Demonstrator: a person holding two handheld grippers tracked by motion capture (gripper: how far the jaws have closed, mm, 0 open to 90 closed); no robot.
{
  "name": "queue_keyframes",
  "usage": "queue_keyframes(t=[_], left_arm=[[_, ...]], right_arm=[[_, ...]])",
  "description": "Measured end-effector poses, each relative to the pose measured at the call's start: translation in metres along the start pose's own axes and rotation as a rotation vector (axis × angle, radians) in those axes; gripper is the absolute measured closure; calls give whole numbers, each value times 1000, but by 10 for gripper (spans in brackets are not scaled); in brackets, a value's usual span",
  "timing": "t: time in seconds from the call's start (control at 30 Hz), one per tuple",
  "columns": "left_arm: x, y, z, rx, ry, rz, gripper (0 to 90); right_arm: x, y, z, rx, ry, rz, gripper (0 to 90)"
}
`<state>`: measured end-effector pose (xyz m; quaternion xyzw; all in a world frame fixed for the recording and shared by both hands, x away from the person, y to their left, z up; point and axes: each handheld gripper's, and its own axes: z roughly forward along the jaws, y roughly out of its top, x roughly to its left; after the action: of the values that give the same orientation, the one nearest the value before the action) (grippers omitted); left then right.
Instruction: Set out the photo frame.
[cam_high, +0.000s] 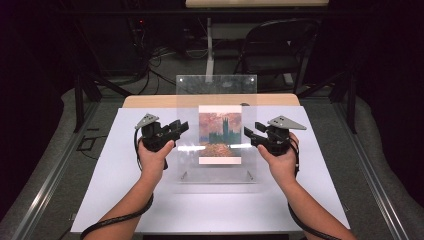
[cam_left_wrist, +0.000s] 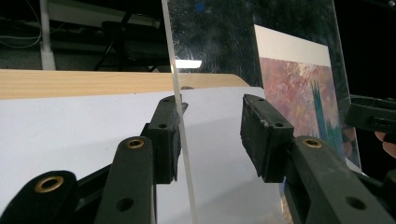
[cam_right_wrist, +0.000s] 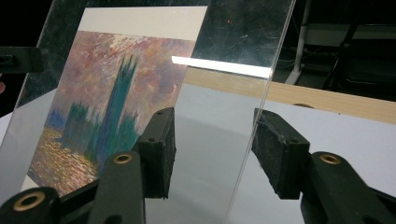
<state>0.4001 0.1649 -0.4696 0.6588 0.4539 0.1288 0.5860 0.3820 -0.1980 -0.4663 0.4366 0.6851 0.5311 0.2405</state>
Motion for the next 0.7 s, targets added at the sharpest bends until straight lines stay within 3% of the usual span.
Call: queue_keyframes(t=[0.7], left_arm=[[-11, 1, -18, 26, -7, 42, 609]], right_arm=[[7, 1, -18, -3, 15, -28, 558]])
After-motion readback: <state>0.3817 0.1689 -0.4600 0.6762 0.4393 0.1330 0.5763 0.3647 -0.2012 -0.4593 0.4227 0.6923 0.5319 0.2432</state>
